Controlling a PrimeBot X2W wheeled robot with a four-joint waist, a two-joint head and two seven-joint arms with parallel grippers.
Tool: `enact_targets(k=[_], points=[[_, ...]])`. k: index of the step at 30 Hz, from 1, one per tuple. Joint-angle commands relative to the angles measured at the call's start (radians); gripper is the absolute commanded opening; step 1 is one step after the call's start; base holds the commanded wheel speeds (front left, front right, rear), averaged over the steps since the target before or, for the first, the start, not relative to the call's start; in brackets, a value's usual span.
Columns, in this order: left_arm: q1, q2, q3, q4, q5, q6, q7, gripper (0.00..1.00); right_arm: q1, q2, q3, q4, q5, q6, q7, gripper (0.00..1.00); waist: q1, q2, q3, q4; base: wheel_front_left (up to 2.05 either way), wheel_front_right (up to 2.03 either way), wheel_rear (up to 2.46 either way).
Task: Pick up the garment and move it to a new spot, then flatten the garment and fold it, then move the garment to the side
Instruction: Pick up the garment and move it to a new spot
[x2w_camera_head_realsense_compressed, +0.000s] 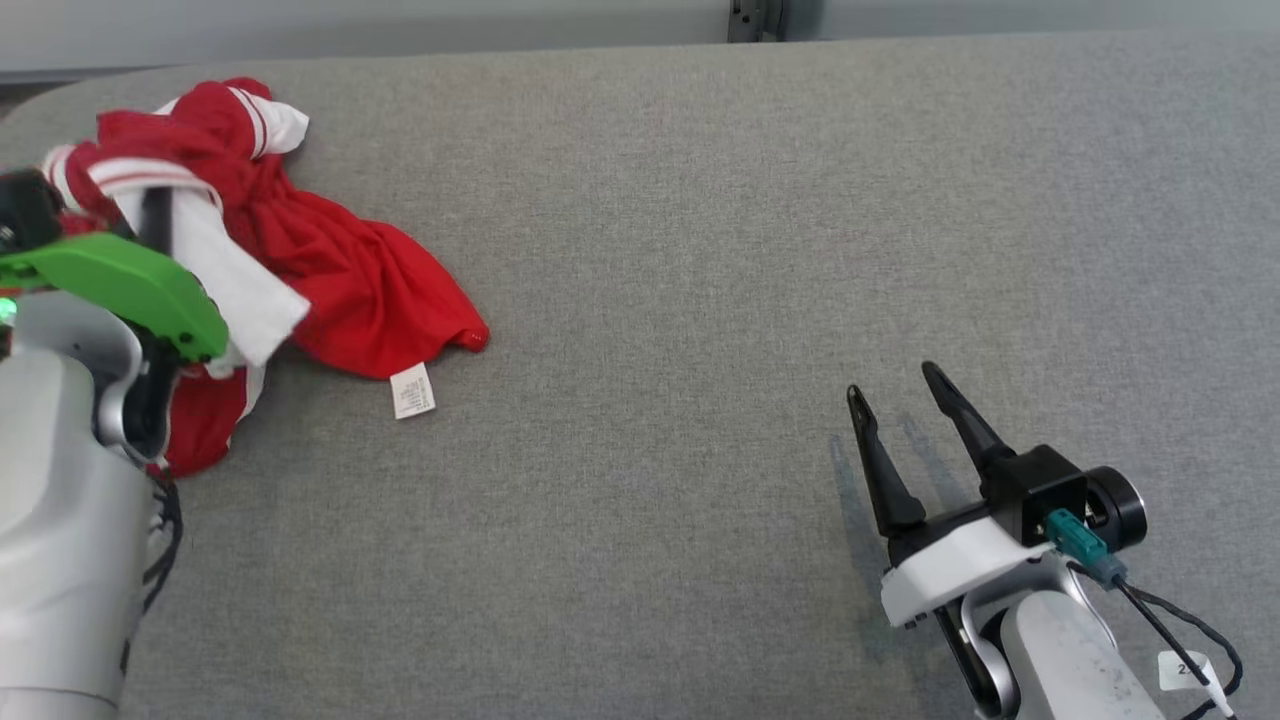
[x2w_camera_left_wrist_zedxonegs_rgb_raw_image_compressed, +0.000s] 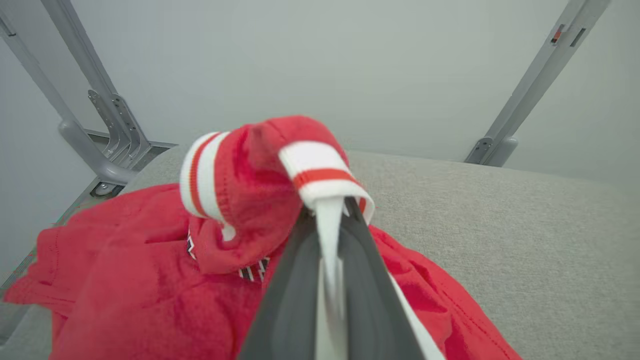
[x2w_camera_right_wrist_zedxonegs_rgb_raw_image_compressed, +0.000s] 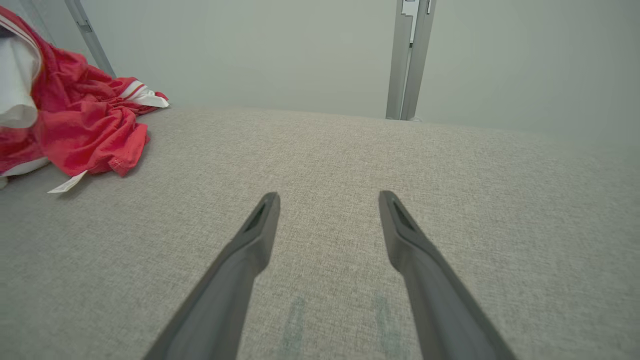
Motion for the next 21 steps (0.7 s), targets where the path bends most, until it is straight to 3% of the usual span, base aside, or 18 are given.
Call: enact_targets(k=[1, 8, 11, 15, 21], points=[[-0.031, 0.024, 0.013, -0.039, -0.007, -0.001, -0.006, 0.0, 0.023, -0.004, -0.001, 0.003, 0.008, 0.0, -0.004, 1.0, -0.0001, 0.0, -0.039, 0.008, 0.0, 0.0, 0.0], [-0.14, 0.128, 0.041, -0.302, -0.043, -0.01, 0.114, 0.0, 0.052, -0.004, 0.009, 0.001, 0.048, 0.0, -0.004, 1.0, -0.0001, 0.0, -0.093, -0.016, 0.0, 0.0, 0.0], [-0.182, 0.141, 0.039, -0.458, -0.092, -0.016, 0.208, 0.0, 0.062, -0.004, 0.007, -0.006, 0.065, 0.0, -0.004, 1.0, -0.0001, 0.0, -0.104, -0.042, 0.0, 0.0, 0.0], [-0.218, 0.117, 0.046, -0.665, -0.21, -0.013, 0.333, 0.0, 0.069, -0.004, 0.009, -0.011, 0.091, 0.0, -0.003, 1.0, -0.0001, 0.0, -0.104, -0.084, 0.0, 0.0, 0.0], [-0.199, 0.05, 0.025, -0.923, -0.351, 0.059, 0.488, 0.0, 0.078, -0.004, 0.006, -0.022, 0.118, 0.0, -0.004, 1.0, -0.0001, 0.0, -0.088, -0.163, 0.0, 0.0, 0.0]])
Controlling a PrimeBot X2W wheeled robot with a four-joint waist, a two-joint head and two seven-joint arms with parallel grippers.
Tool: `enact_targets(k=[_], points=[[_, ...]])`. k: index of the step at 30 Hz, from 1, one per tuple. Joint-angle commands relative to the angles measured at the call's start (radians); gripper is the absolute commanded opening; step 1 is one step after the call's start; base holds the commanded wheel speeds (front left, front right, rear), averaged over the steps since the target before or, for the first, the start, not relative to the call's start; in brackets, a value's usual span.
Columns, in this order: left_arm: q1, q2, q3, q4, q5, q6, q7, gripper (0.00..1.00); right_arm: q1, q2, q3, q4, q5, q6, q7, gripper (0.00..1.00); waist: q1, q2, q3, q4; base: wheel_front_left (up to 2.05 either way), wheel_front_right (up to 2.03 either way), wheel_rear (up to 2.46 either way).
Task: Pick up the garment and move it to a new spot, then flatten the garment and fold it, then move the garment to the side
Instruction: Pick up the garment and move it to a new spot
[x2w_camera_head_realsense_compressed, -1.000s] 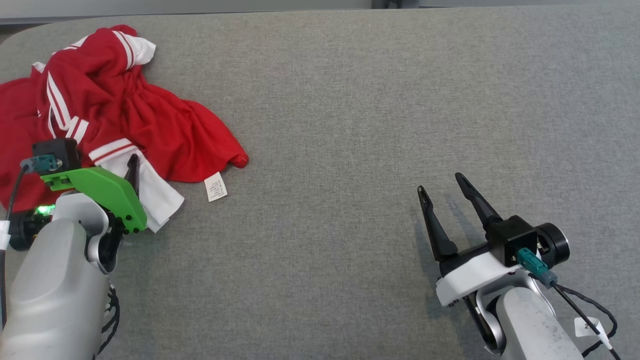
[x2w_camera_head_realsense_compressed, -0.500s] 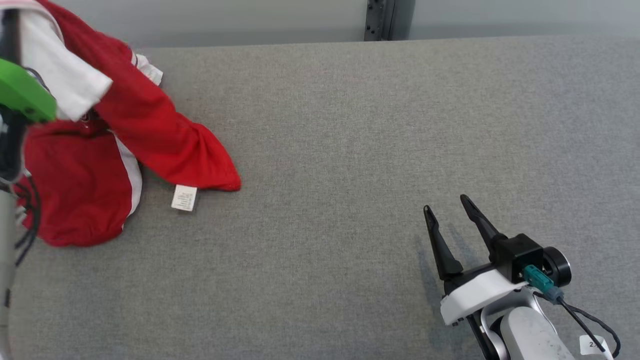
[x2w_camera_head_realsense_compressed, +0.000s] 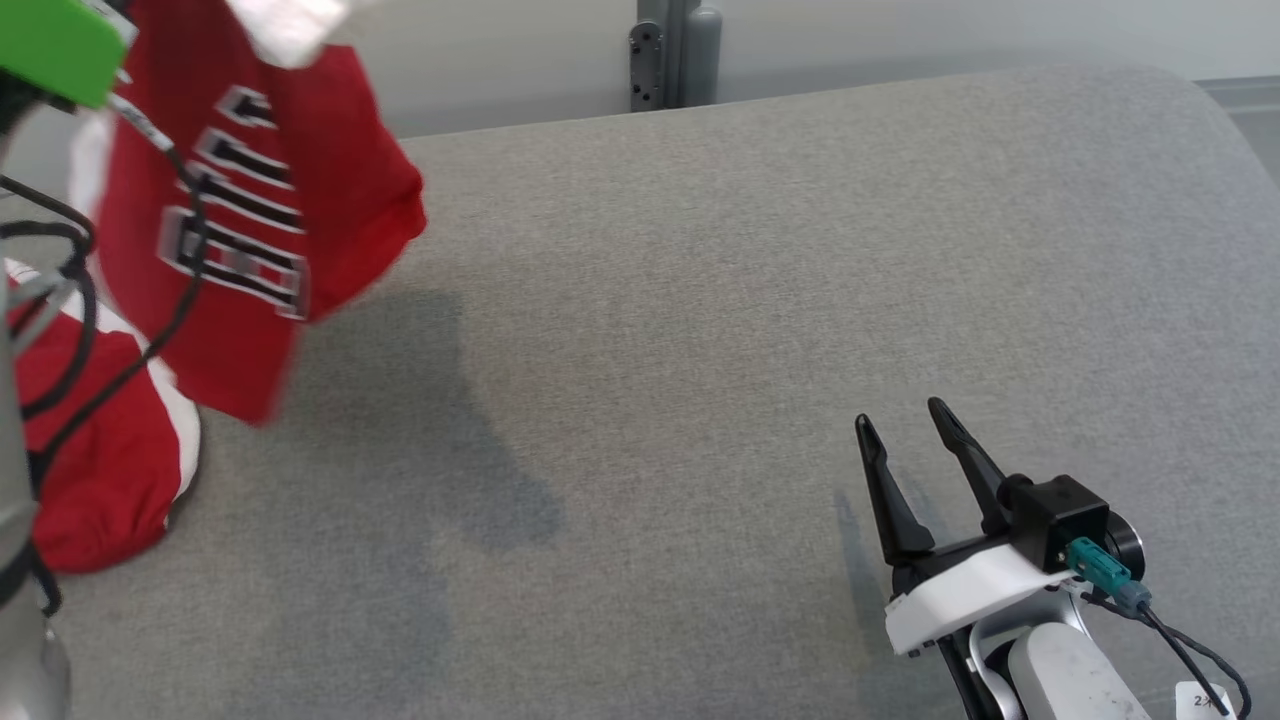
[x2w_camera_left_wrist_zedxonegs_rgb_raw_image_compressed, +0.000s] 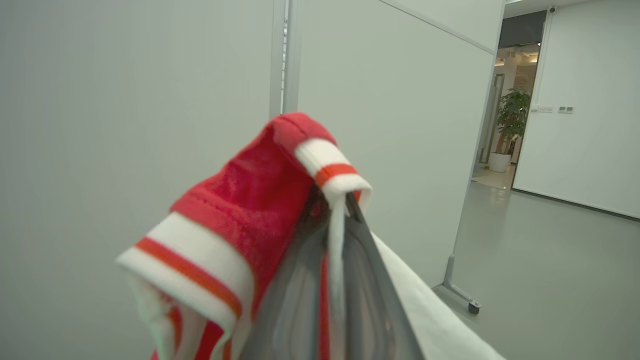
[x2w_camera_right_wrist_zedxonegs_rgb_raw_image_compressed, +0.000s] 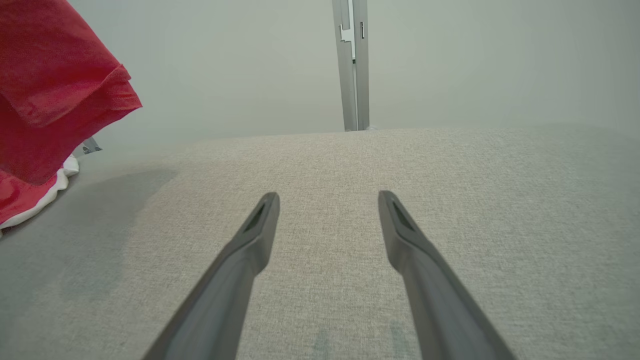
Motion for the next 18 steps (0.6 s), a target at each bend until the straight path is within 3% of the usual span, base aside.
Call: enact_targets(k=[1, 6, 12, 14, 18], points=[[0.026, -0.021, -0.014, -0.038, -0.026, 0.019, 0.021, 0.0, 0.012, -0.004, -0.006, -0.008, 0.008, 0.0, -0.004, 1.0, 0.0, -0.0001, 0.013, -0.057, 0.0, 0.0, 0.0], [0.1, -0.068, -0.073, -0.153, -0.034, 0.075, 0.059, 0.0, 0.003, -0.003, -0.008, -0.017, 0.026, 0.0, -0.003, 1.0, 0.0, -0.0001, 0.035, -0.133, 0.0, 0.0, 0.0], [0.288, -0.144, -0.128, -0.092, -0.016, 0.129, -0.013, 0.0, -0.003, -0.002, 0.005, -0.027, 0.046, 0.0, -0.004, 1.0, 0.0, -0.0001, 0.073, -0.21, 0.0, 0.0, 0.0], [0.37, -0.161, -0.148, -0.011, 0.003, 0.12, -0.066, 0.0, 0.002, -0.003, 0.015, -0.025, 0.048, 0.0, -0.004, 1.0, 0.0, -0.0001, 0.084, -0.233, 0.0, 0.0, 0.0], [0.498, -0.207, -0.179, 0.205, 0.002, 0.041, -0.203, 0.0, 0.014, -0.003, 0.026, -0.026, 0.049, 0.0, -0.004, 1.0, 0.0, -0.0001, 0.101, -0.262, 0.0, 0.0, 0.0]])
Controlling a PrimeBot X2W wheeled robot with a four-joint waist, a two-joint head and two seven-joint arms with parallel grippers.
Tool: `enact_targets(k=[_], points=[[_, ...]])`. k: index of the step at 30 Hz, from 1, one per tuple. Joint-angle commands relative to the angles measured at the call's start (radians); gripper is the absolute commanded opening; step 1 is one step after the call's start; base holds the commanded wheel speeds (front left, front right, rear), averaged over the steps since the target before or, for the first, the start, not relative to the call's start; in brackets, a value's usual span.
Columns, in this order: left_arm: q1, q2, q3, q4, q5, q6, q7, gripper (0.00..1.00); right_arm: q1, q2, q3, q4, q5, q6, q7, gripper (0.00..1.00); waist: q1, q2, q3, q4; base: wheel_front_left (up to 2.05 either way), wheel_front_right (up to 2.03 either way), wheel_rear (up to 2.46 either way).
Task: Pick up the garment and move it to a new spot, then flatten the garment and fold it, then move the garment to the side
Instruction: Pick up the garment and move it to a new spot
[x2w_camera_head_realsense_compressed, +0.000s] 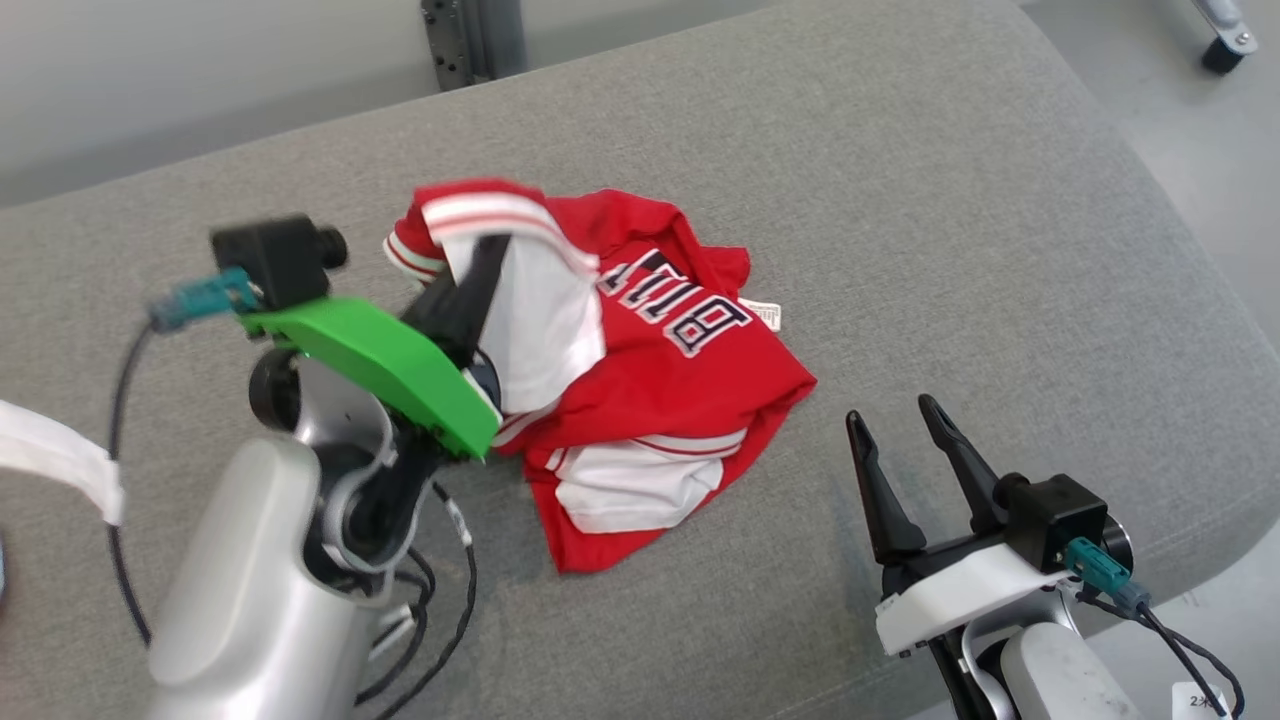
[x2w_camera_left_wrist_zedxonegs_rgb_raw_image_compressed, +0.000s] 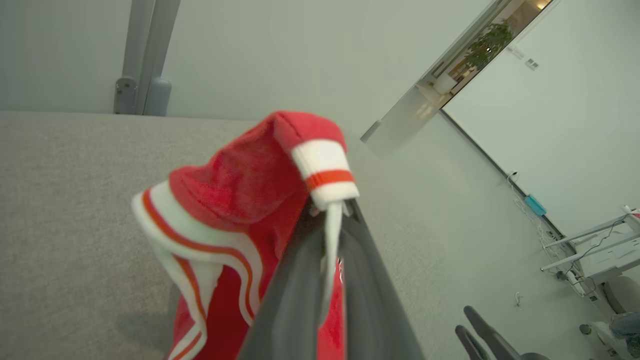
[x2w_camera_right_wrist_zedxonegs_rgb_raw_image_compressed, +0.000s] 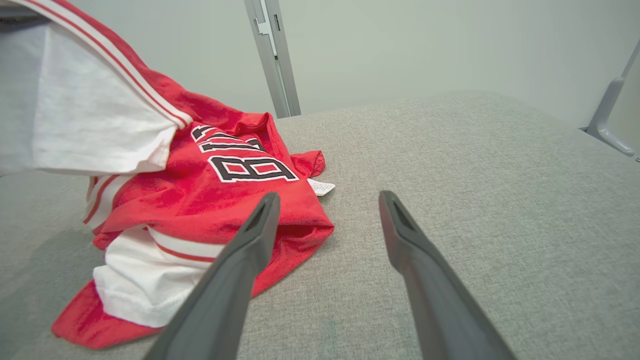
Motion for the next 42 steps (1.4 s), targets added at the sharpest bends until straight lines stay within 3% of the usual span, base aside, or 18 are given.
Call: enact_targets(k=[1, 3, 4, 5, 6, 7, 13, 18, 24, 28, 30, 36, 42], points=[[0.023, 0.008, -0.013, 0.069, 0.035, -0.028, -0.049, 0.0, 0.013, -0.002, 0.003, 0.002, 0.001, 0.0, -0.004, 1.0, 0.0, 0.0, 0.036, -0.04, 0.0, 0.0, 0.0], [0.04, 0.005, -0.042, 0.18, 0.084, -0.054, -0.123, 0.0, 0.009, -0.001, 0.007, 0.006, -0.007, 0.0, -0.004, 1.0, 0.0, 0.0, 0.039, -0.042, 0.0, 0.0, 0.0], [0.048, -0.009, -0.051, 0.235, 0.095, -0.062, -0.155, 0.14, 0.009, -0.001, 0.008, 0.009, -0.01, 0.0, -0.004, 1.0, 0.0, 0.0, 0.037, -0.041, 0.0, 0.0, 0.0], [0.047, -0.025, -0.06, 0.278, 0.107, -0.071, -0.185, 0.37, 0.009, -0.001, 0.007, 0.01, -0.014, 0.0, -0.004, 1.0, 0.0, 0.0, 0.034, -0.039, 0.0, 0.0, 0.0], [0.044, -0.038, -0.067, 0.314, 0.11, -0.077, -0.205, 0.94, 0.01, -0.002, 0.004, 0.008, -0.018, 0.0, -0.004, 1.0, 0.0, 0.0, 0.031, -0.032, 0.0, 0.0, 0.0], [0.041, -0.044, -0.071, 0.34, 0.113, -0.084, -0.228, 1.0, 0.011, -0.002, -0.001, 0.008, -0.025, 0.0, -0.004, 1.0, 0.0, 0.0, 0.025, -0.024, 0.0, 0.0, 0.0], [0.106, -0.015, -0.085, 0.348, 0.159, -0.095, -0.363, 1.0, 0.029, -0.003, -0.033, 0.017, -0.071, 0.0, -0.004, 1.0, 0.0, 0.0, -0.04, 0.038, 0.0, 0.0, 0.0], [0.279, 0.041, -0.039, 0.241, 0.16, -0.07, -0.472, 1.0, 0.055, -0.003, -0.066, 0.008, -0.106, 0.0, -0.004, 1.0, 0.0, 0.0, -0.108, 0.097, 0.0, 0.0, 0.0], [0.472, 0.092, 0.015, 0.141, 0.218, -0.01, -0.551, 1.0, 0.085, -0.002, -0.104, -0.004, -0.158, 0.0, -0.004, 1.0, 0.0, 0.0, -0.158, 0.18, 0.0, 0.0, 0.0], [0.555, 0.069, 0.09, 0.089, 0.286, 0.0, -0.565, 1.0, 0.11, -0.002, -0.123, -0.008, -0.197, 0.0, -0.004, 1.0, 0.0, 0.0, -0.187, 0.228, 0.0, 0.0, 0.0], [0.595, 0.03, 0.147, 0.07, 0.315, -0.009, -0.564, 1.0, 0.125, -0.002, -0.131, -0.008, -0.213, 0.0, -0.004, 1.0, 0.0, 0.0, -0.198, 0.251, 0.0, 0.0, 0.0], [0.668, -0.045, 0.322, 0.052, 0.454, -0.089, -0.564, 1.0, 0.164, -0.002, -0.156, -0.019, -0.222, 0.0, -0.004, 1.0, 0.0, 0.0, -0.22, 0.282, 0.0, 0.0, 0.0], [0.708, -0.097, 0.445, 0.066, 0.523, -0.121, -0.563, 1.0, 0.181, -0.003, -0.159, -0.016, -0.211, 0.0, -0.004, 1.0, 0.0, 0.0, -0.227, 0.277, 0.0, 0.0, 0.0]])
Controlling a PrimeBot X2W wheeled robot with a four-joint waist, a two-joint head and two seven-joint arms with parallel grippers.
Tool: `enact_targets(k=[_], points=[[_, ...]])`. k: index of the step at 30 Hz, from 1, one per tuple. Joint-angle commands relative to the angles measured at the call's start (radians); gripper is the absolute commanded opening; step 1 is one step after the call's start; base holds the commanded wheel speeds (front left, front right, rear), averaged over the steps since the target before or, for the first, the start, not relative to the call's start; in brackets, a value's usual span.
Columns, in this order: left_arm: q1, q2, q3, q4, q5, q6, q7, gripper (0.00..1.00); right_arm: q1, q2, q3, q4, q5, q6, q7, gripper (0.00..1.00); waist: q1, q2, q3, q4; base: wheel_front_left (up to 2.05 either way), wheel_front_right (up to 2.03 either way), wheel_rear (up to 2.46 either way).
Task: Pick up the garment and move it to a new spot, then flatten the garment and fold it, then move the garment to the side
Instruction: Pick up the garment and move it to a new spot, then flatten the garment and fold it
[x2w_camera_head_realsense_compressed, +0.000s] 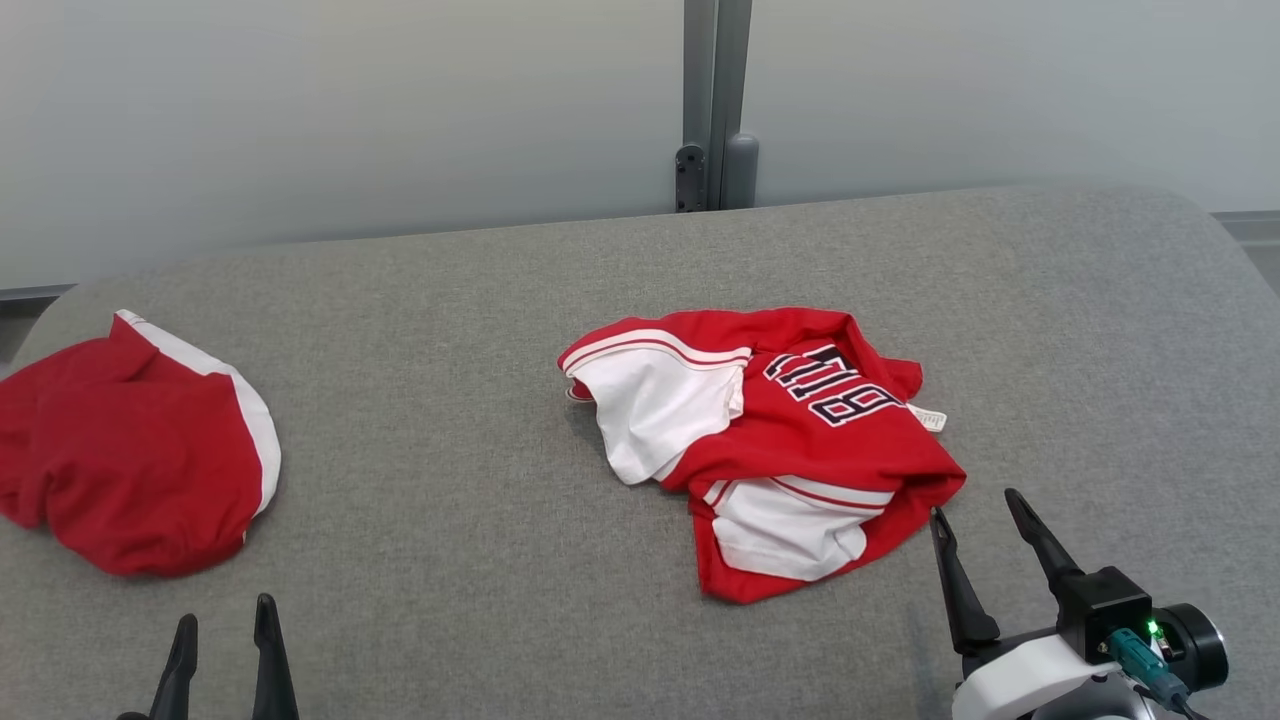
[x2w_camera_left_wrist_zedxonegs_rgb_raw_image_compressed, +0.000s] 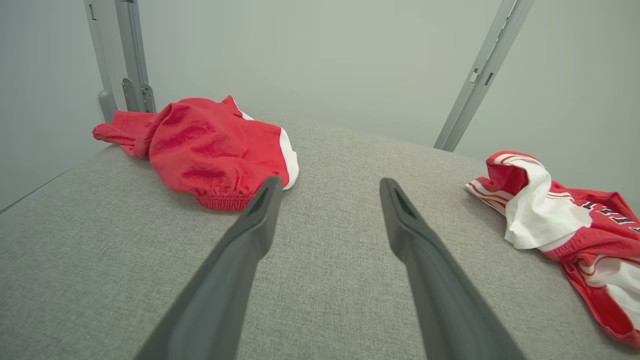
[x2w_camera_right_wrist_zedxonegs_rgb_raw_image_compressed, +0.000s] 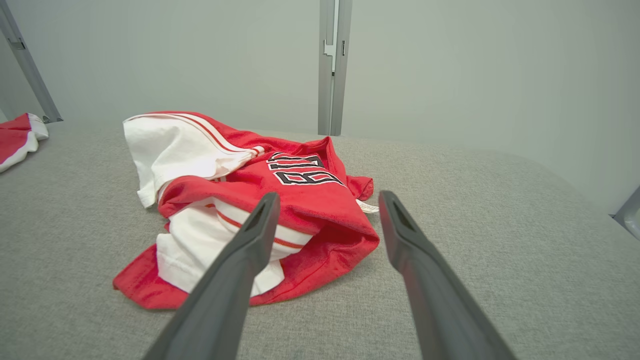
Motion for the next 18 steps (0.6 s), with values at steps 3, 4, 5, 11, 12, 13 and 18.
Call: enact_targets(k=[3, 4, 5, 11, 12, 13, 18], points=[[-0.001, -0.009, -0.004, -0.004, 0.017, -0.007, 0.0, 1.0, 0.01, -0.003, -0.006, 0.002, 0.006, 0.0, -0.004, 1.0, 0.0, 0.0, -0.002, 0.0, 0.0, 0.0, 0.0], [-0.004, -0.007, -0.013, -0.006, 0.015, -0.007, 0.0, 1.0, 0.01, -0.003, -0.006, 0.002, 0.007, 0.0, -0.004, 1.0, 0.0, 0.0, -0.002, -0.002, 0.0, 0.0, 0.0], [-0.008, -0.001, -0.018, -0.01, 0.013, -0.007, 0.0, 1.0, 0.009, -0.004, -0.007, 0.003, 0.008, 0.0, -0.003, 1.0, 0.0, 0.0, -0.002, -0.003, 0.0, 0.0, 0.0], [-0.015, 0.017, -0.049, -0.009, -0.003, -0.007, 0.0, 1.0, -0.004, -0.004, 0.002, 0.011, 0.015, 0.0, -0.004, 1.0, 0.0, 0.0, 0.001, -0.014, 0.0, 0.0, 0.0], [-0.016, 0.017, -0.054, -0.012, -0.008, -0.007, 0.0, 1.0, -0.006, -0.003, 0.006, 0.011, 0.016, 0.0, -0.004, 1.0, 0.0, 0.0, 0.001, -0.018, 0.0, 0.0, 0.0], [-0.018, 0.018, -0.062, -0.014, -0.012, -0.007, 0.0, 1.0, -0.008, -0.003, 0.01, 0.011, 0.016, 0.0, -0.004, 1.0, 0.0, 0.0, 0.001, -0.024, 0.0, 0.0, 0.0], [-0.057, 0.03, -0.176, -0.049, -0.056, -0.007, 0.0, 1.0, -0.029, -0.004, 0.027, 0.011, 0.013, 0.0, -0.003, 1.0, 0.0, 0.0, 0.015, -0.068, 0.0, 0.0, 0.0]])
